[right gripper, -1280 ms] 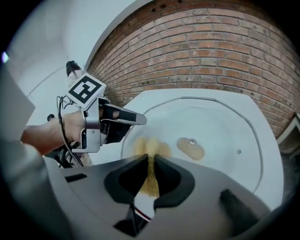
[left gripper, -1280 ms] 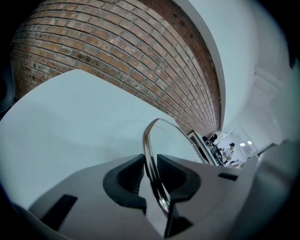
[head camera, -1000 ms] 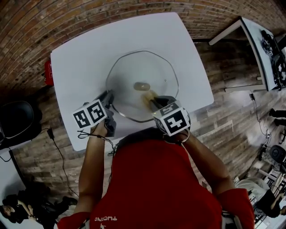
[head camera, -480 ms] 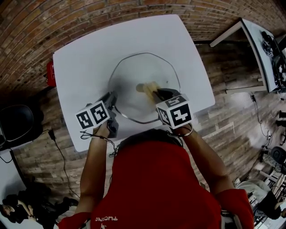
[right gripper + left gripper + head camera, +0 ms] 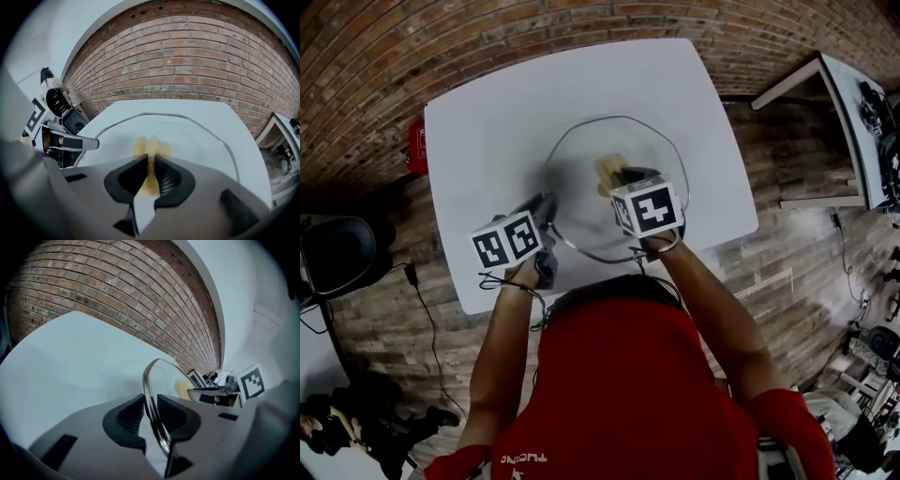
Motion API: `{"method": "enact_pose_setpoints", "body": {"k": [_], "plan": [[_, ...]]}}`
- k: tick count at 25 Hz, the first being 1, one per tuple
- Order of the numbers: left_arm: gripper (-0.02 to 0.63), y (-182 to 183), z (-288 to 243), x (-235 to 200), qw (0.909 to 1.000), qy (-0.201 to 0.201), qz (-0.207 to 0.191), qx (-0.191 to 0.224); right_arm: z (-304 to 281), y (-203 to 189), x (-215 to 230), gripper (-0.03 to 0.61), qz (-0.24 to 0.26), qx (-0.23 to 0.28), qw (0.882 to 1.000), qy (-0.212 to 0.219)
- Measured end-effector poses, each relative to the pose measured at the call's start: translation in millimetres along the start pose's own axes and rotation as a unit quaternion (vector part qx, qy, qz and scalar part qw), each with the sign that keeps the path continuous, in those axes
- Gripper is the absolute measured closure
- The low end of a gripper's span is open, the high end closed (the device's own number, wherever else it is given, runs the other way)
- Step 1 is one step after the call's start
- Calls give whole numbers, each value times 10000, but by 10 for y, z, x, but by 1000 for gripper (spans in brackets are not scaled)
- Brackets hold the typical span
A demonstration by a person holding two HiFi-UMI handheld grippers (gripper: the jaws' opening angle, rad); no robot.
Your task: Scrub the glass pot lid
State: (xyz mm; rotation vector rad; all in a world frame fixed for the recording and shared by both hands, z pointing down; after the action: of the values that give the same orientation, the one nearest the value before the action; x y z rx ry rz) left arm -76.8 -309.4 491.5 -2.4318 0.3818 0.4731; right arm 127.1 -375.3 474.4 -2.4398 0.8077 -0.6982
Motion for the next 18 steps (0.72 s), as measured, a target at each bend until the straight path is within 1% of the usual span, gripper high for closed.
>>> {"method": "enact_pose_setpoints", "body": {"k": [3,5,6,7,9,13,15,16,18], "plan": [[517,3,-4,3,10000,34,-21,9,-26,22,8,523,68,-33,10000,42],[515,7,-5,11,10000,67,-65,29,-39,35,4,523,99,-2,9998,174],[515,10,-1,13,9999,85,-92,39,-34,44,-3,510,105,30,9996,245],[514,11,7,14,9999,104,-120,45,-9,60,-11,460,113,60,9995,282],[484,11,39,8,9997,135,-171,69,61,82,-27,434,149,100,9993,319],[434,21,158,-23,9993,213,-218,213,195,59,-31,422,215,255,9983,469],[422,45,261,-47,9983,296,-288,401,301,66,-37,420,272,478,9970,552],[419,70,327,-55,9972,329,-344,569,373,88,-48,420,348,663,9954,598],[419,156,490,-23,9928,281,-467,1069,555,155,-89,422,618,1161,9886,735]]}}
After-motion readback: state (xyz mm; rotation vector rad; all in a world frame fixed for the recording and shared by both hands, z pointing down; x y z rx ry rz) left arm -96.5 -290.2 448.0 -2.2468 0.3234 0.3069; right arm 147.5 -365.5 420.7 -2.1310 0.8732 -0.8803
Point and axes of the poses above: the fingertips, and each gripper's own axes: z backward along the fingers, x to its right, y out of its top, the point moved 8 cm from there along z, backward along the fingers, and after that the axes turned 14 degrees about y, right-handed, at the moved point
